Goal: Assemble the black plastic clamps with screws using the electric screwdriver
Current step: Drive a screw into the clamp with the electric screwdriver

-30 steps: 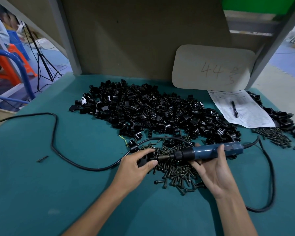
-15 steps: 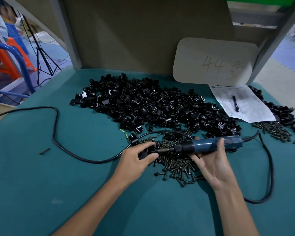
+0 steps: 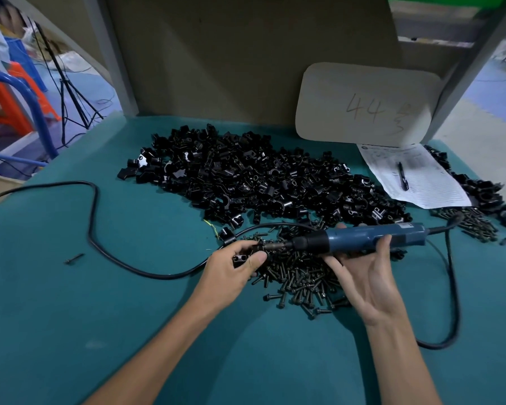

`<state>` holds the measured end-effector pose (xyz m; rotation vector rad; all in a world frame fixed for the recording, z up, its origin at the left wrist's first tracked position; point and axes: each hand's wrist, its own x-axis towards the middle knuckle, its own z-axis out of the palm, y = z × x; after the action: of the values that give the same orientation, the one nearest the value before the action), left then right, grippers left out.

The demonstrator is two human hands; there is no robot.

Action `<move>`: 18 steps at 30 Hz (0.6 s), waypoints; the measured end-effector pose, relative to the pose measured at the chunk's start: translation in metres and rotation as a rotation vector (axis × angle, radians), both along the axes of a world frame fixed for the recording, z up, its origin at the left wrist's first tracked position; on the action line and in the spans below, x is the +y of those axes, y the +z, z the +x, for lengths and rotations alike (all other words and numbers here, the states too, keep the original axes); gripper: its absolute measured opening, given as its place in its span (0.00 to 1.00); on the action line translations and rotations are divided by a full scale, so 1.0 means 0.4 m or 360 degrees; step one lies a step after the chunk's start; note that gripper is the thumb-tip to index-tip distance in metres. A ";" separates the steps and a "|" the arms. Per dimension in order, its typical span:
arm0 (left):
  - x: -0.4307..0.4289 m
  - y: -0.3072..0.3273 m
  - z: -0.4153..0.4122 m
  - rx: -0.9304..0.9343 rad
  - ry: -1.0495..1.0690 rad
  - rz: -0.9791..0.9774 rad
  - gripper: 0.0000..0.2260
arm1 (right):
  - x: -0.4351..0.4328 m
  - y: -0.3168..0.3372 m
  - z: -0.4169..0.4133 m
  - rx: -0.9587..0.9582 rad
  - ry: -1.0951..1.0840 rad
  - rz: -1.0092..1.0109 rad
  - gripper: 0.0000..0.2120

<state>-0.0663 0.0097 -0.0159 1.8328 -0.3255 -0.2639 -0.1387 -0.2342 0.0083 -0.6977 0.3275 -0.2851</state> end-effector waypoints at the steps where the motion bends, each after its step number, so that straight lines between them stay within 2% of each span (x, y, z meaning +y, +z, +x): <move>1: 0.000 0.001 0.002 0.0019 -0.0001 -0.0038 0.16 | 0.002 0.004 -0.001 -0.0017 -0.0014 -0.0005 0.26; 4: 0.011 0.009 0.008 0.0111 0.0011 -0.0288 0.07 | -0.008 0.019 -0.011 -0.0087 -0.0078 0.0031 0.26; 6: 0.016 0.016 0.009 0.0194 0.0063 -0.0476 0.07 | -0.037 0.046 -0.019 -0.0047 -0.0176 -0.0033 0.31; 8: 0.012 0.027 0.011 0.0324 0.0128 -0.0627 0.10 | -0.083 0.083 -0.029 0.0181 -0.0325 -0.0232 0.33; 10: 0.009 0.037 0.019 0.0486 0.0161 -0.0747 0.14 | -0.130 0.103 -0.046 0.0521 -0.0425 -0.0677 0.31; 13: 0.026 0.037 0.036 0.0632 0.0095 -0.0889 0.23 | -0.192 0.080 -0.085 0.0865 -0.0365 -0.1542 0.25; 16: 0.024 0.031 0.036 0.0591 0.0064 -0.0789 0.29 | -0.215 0.054 -0.118 0.1233 -0.0226 -0.2074 0.19; 18: 0.012 0.029 0.035 0.0570 0.0127 -0.0823 0.31 | -0.208 0.046 -0.125 0.1450 -0.0138 -0.2361 0.20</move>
<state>-0.0522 0.0147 -0.0043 1.2564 -0.0581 -0.4043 -0.1886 -0.3173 0.0266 -2.2954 1.0400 -0.2448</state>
